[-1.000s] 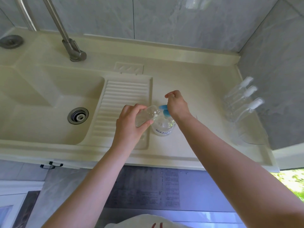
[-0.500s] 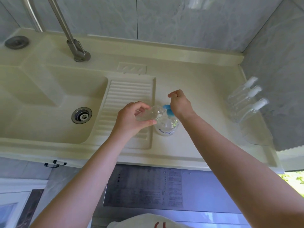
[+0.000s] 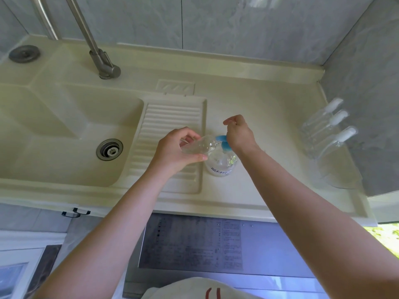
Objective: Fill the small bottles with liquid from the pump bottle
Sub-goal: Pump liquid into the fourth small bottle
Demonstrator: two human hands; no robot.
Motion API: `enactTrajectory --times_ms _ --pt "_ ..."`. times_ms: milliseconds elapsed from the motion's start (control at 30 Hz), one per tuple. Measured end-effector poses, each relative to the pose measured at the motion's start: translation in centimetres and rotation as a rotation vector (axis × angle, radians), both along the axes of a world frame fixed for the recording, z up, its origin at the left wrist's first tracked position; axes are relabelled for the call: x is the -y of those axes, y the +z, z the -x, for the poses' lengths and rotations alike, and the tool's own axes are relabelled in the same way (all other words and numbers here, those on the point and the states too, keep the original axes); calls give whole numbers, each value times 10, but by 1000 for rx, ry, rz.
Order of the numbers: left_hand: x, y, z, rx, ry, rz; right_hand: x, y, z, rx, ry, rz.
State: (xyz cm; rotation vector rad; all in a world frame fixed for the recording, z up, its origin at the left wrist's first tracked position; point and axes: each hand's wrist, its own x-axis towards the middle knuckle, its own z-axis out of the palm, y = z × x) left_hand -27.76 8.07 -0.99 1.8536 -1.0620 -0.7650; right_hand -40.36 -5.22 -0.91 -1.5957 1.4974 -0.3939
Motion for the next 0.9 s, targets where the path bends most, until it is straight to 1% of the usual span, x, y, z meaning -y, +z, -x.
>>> enactTrajectory --times_ms 100,200,233,367,467,533,633,733,900 --pt "0 -1 1 20 -6 -3 0 0 1 33 -15 -29" --pt "0 -1 1 18 0 11 3 6 3 131 -34 -143" --pt "0 -1 1 13 4 17 3 7 3 136 -31 -158" --pt "2 1 1 -6 4 35 4 7 3 99 0 -132" --pt "3 -1 2 -1 8 50 2 4 5 0 34 -40" --pt "3 -2 1 8 6 57 0 3 5 -30 32 -6" --pt "3 -4 1 10 2 54 -1 5 5 -7 25 -27" --pt "3 -3 1 4 7 62 2 8 6 73 22 -125" --pt "4 -5 1 9 4 81 5 12 5 73 50 -133"
